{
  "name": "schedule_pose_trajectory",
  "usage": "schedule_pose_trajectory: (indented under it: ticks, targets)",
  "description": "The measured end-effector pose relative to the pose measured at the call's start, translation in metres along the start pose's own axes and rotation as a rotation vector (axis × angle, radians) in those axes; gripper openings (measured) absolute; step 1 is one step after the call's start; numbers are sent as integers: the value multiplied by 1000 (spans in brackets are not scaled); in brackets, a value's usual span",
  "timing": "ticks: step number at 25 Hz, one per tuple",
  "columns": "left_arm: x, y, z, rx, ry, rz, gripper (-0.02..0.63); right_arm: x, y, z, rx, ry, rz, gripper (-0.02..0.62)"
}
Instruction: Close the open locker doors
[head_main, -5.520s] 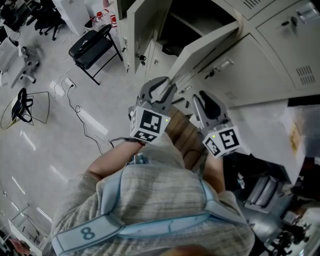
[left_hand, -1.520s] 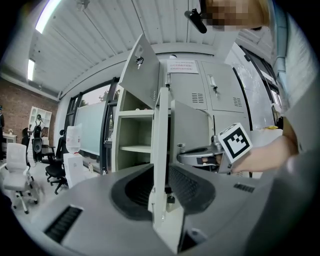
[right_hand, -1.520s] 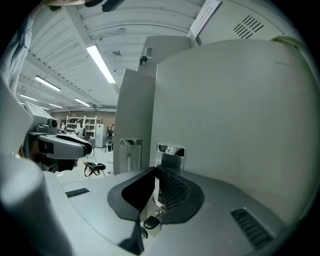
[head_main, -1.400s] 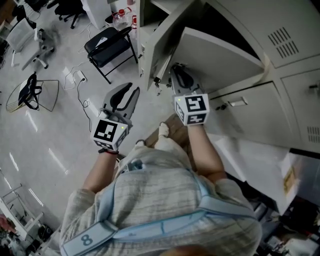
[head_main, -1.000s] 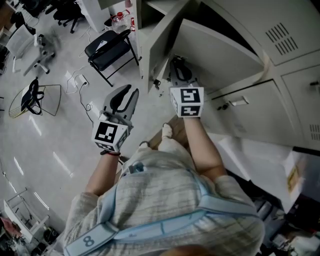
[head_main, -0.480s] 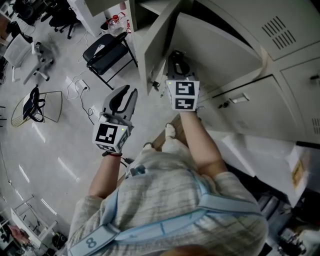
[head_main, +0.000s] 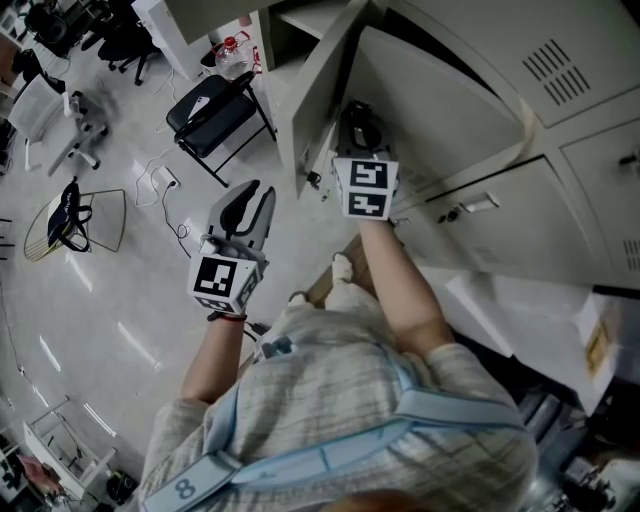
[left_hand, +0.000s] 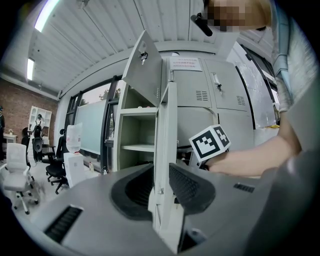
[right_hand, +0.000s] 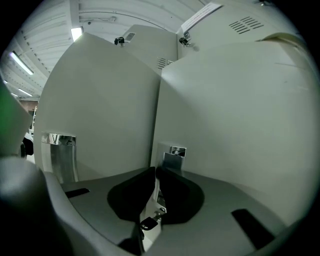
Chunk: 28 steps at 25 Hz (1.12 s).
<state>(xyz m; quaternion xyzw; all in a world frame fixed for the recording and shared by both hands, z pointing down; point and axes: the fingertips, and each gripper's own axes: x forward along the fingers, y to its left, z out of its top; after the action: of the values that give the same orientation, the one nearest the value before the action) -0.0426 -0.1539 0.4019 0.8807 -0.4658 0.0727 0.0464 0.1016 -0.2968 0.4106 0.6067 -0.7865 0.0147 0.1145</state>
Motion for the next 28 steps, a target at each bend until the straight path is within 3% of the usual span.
schedule_pose_trajectory:
  ticks: [11,28]
  targets:
    - [3,5,1,2,2,10,94,13,-7,2,27,19,-50,34]
    - [14,-22,-1,9,12,-71,94,30,-24,5,47,22,-133,35]
